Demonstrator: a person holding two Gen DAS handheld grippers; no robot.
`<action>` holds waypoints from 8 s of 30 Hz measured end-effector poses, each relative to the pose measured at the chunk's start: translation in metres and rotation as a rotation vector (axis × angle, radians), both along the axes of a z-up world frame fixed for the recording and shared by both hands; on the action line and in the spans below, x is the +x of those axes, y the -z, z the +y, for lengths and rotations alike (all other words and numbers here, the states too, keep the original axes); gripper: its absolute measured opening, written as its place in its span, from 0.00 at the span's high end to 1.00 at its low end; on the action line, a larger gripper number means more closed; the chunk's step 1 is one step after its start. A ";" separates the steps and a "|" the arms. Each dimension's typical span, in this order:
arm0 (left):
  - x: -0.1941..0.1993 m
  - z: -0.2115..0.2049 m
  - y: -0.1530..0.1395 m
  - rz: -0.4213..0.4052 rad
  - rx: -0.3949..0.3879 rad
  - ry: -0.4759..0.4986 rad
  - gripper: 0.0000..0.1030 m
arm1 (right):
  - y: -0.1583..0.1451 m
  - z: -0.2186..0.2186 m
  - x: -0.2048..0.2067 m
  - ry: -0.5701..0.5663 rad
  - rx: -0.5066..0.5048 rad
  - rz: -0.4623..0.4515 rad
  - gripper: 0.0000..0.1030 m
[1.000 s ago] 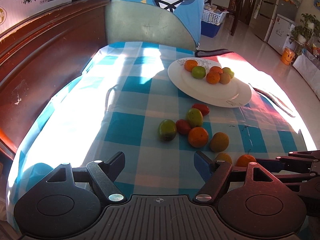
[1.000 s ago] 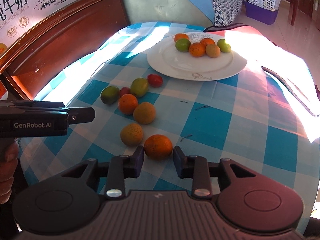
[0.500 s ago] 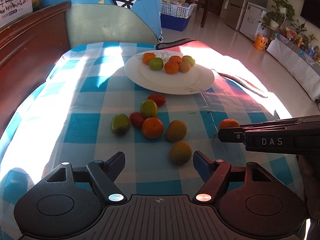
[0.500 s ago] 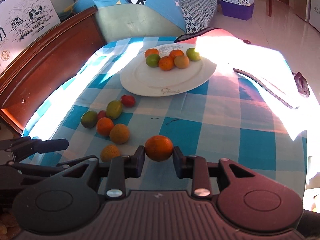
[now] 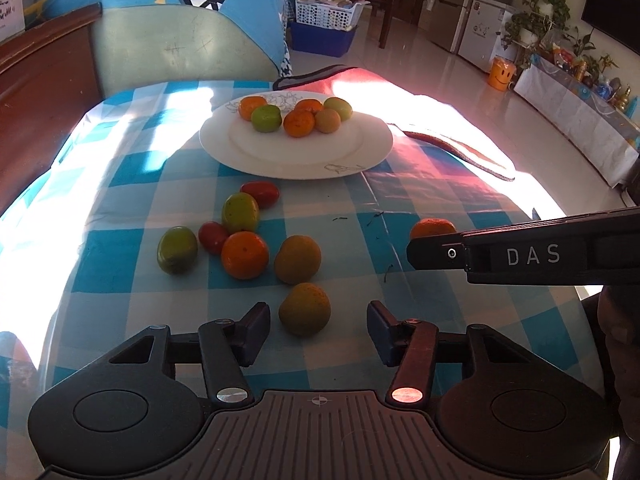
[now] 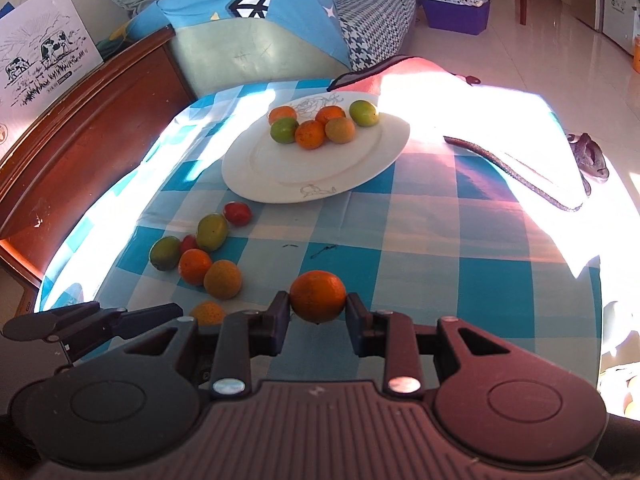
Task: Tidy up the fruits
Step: 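Grasp an orange with the right tool while the left tool grasps a yellow fruit, then carry the orange in the right tool while the left tool carries its fruit to the plate, then open the right tool on the plate while the left tool releases its fruit, then move both open tools back toward the remaining fruit, then grasp a yellow-orange fruit with the right tool while the left tool grasps a green fruit, then carry both fruits to the plate and open the left tool on it, then hold the fruit over the plate with the right tool while the left tool withdraws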
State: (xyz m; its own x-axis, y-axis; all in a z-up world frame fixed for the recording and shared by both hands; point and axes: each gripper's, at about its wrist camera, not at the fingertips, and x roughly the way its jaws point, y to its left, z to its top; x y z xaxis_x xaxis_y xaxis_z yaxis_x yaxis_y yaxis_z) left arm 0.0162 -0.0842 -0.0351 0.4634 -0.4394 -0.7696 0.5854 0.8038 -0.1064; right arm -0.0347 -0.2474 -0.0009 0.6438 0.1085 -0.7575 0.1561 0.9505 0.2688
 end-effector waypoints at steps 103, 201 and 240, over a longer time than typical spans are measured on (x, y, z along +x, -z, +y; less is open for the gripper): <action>0.104 0.044 -0.058 -0.102 -0.058 -0.260 0.17 | -0.032 -0.018 0.087 -0.131 -0.009 -0.057 0.57; 0.079 0.028 -0.057 -0.151 -0.074 -0.096 0.77 | -0.050 -0.009 0.067 -0.171 0.005 -0.124 0.72; 0.157 0.069 -0.017 -0.157 0.049 -0.546 0.66 | -0.036 -0.036 0.094 -0.078 0.077 -0.033 0.72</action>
State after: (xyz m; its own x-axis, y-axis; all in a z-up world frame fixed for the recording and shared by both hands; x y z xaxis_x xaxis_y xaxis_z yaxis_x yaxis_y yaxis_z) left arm 0.1734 -0.0148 -0.0184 0.7239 -0.0691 -0.6864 0.0889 0.9960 -0.0064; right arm 0.0598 -0.2837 0.0355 0.6554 0.2160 -0.7237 0.0726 0.9357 0.3451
